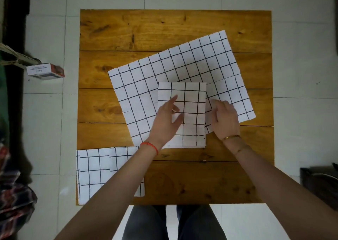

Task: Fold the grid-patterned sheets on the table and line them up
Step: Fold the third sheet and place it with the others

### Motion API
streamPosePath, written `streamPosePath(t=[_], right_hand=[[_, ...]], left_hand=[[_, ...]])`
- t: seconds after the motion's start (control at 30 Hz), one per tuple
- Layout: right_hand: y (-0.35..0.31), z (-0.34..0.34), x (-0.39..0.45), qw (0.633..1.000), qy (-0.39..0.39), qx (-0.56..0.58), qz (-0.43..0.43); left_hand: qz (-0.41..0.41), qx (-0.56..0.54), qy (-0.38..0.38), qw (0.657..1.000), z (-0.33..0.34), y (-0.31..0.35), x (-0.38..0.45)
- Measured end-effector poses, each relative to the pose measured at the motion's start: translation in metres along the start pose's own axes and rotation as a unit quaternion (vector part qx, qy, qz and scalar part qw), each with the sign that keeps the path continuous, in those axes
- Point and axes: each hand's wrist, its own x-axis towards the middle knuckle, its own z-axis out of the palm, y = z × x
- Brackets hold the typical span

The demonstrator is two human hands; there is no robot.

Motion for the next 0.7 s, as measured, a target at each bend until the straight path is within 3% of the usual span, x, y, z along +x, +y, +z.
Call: streamPosePath(t=[0.13, 0.33, 0.53, 0.7], right_hand=[[-0.023, 0.004, 0.008, 0.999, 0.004, -0.024, -0.031], [-0.08, 0.031, 0.02, 0.98, -0.094, -0.055, -0.166], [-0.103, 0.051, 0.034, 0.968, -0.162, -0.116, -0.15], [-0.096, 0.053, 0.045, 0.961, -0.176, -0.146, -0.154]], left_hand=[[0.036, 0.18, 0.05, 0.982, -0.018, -0.026, 0.01], [0.015, 0.37, -0.014, 0.929, -0.032, -0.044, 0.029], [0.003, 0.428, -0.052, 0.902, -0.025, -0.044, 0.043], [-0.01, 0.424, -0.072, 0.903, -0.025, -0.044, 0.048]])
